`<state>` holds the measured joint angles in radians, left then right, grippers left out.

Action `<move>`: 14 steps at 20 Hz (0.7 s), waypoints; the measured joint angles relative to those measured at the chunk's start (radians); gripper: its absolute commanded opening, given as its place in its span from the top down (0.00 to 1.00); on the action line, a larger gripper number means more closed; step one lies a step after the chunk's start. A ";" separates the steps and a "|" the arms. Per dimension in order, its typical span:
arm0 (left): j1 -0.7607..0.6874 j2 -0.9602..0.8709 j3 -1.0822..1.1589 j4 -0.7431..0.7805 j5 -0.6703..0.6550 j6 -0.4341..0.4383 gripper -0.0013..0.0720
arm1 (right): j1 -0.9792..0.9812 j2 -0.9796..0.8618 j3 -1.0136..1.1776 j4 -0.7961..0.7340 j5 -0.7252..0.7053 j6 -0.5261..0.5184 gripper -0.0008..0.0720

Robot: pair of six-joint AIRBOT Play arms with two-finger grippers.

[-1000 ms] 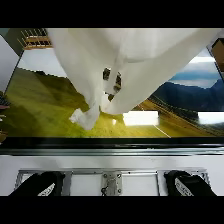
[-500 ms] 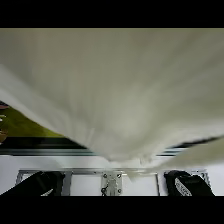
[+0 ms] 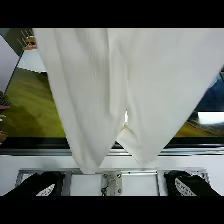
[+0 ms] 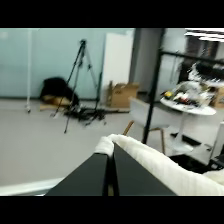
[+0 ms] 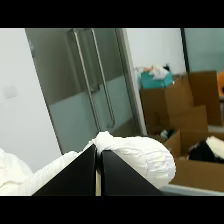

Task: Fold the clothes and pants, and hang the long-sleeved shirts on hangers.

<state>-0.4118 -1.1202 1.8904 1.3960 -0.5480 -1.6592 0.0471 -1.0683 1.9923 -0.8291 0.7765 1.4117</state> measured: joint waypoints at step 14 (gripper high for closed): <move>0.355 -0.604 0.085 0.018 -0.207 -0.087 0.13 | -0.084 -0.685 -0.013 0.033 -0.053 -0.085 0.10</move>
<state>-0.0570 -1.7245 1.9755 1.4139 -0.7551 -1.7466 -0.0364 -1.7535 1.9797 -0.7963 0.7235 1.3270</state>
